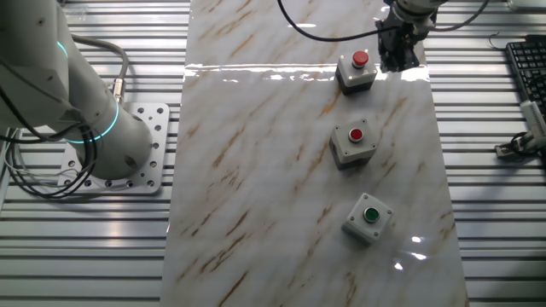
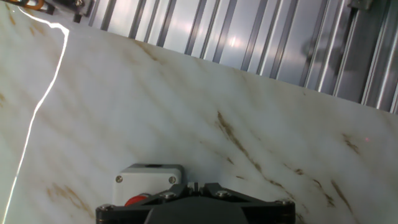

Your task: Press three buttons from left to right in sequence

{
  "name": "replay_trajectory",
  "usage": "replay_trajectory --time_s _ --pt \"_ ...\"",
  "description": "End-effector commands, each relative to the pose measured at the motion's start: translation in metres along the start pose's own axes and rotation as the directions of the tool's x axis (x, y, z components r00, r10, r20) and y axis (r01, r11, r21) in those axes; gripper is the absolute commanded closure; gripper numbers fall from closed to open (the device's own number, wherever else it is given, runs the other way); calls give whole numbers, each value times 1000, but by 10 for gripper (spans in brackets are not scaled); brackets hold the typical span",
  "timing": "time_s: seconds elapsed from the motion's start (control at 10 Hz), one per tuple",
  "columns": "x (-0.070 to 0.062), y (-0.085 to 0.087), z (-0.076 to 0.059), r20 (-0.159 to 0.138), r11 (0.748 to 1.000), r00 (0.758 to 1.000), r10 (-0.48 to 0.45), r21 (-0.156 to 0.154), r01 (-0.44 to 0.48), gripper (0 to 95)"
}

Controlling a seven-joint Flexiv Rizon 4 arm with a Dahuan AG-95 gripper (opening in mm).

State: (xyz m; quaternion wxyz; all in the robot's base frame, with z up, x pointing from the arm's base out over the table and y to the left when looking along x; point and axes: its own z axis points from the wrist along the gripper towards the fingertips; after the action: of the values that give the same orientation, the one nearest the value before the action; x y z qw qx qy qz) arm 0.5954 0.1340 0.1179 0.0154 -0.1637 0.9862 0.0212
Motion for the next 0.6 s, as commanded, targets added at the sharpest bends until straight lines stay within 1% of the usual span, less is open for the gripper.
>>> replay_trajectory --time_s 0.1,0.3,0.6 --pt "2 0 -1 -3 1000 1000 -17 1 17 950" --pt "2 0 -1 -13 1000 999 -31 -6 31 950" --pt "2 0 -1 -4 997 998 -68 -23 68 950"
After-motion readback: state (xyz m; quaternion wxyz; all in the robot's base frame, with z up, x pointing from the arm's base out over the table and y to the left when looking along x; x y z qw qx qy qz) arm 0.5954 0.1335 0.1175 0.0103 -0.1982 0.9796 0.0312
